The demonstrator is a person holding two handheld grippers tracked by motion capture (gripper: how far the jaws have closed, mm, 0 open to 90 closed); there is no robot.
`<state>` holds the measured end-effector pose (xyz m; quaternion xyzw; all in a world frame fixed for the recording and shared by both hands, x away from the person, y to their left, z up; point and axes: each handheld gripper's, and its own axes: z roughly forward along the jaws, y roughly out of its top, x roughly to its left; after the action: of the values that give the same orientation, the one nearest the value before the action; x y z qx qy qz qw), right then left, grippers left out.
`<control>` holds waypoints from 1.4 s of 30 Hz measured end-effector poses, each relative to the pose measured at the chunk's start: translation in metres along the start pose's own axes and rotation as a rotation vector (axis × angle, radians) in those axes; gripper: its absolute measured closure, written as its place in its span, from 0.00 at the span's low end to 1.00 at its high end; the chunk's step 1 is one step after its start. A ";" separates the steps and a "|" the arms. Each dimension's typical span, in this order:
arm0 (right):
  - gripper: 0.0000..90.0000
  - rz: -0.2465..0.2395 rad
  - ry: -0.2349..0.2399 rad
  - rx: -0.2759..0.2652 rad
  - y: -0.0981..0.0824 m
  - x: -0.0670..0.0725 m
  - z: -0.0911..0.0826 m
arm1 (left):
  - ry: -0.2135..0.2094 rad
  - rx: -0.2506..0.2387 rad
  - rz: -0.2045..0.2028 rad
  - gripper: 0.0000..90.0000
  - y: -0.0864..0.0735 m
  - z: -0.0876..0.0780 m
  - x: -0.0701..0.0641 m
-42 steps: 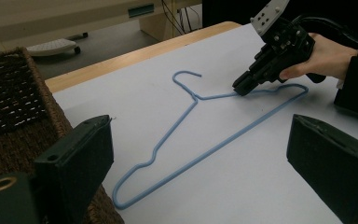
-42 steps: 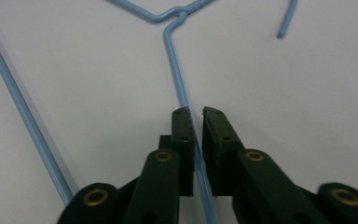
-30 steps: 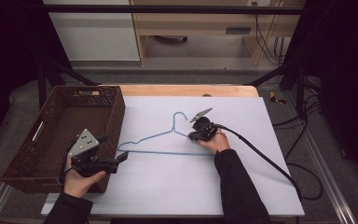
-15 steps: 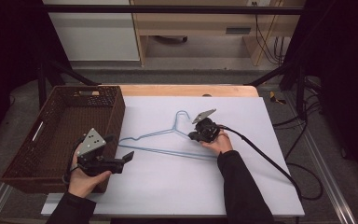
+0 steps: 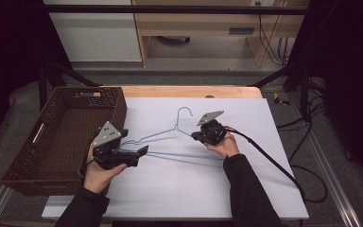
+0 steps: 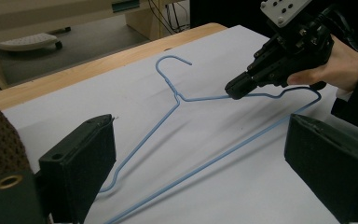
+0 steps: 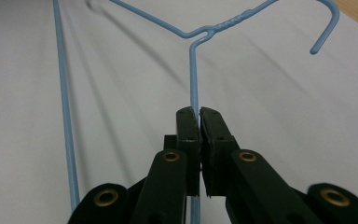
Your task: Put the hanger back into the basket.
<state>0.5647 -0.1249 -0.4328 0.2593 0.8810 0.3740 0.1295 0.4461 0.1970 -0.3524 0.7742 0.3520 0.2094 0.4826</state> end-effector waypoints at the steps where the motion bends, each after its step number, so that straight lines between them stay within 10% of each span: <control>1: 0.98 -0.002 0.000 -0.004 0.000 0.001 -0.001 | -0.001 0.002 -0.003 0.09 0.002 0.004 -0.001; 26: 0.98 -0.063 -0.010 -0.046 0.000 0.017 -0.017 | -0.014 0.064 -0.098 0.17 0.029 0.097 0.005; 42: 0.98 -0.065 -0.006 -0.037 -0.001 0.017 -0.019 | 0.012 0.242 0.069 0.18 0.016 0.120 0.019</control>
<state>0.5420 -0.1268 -0.4214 0.2292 0.8814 0.3851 0.1493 0.5440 0.1344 -0.3925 0.8371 0.3508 0.1867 0.3760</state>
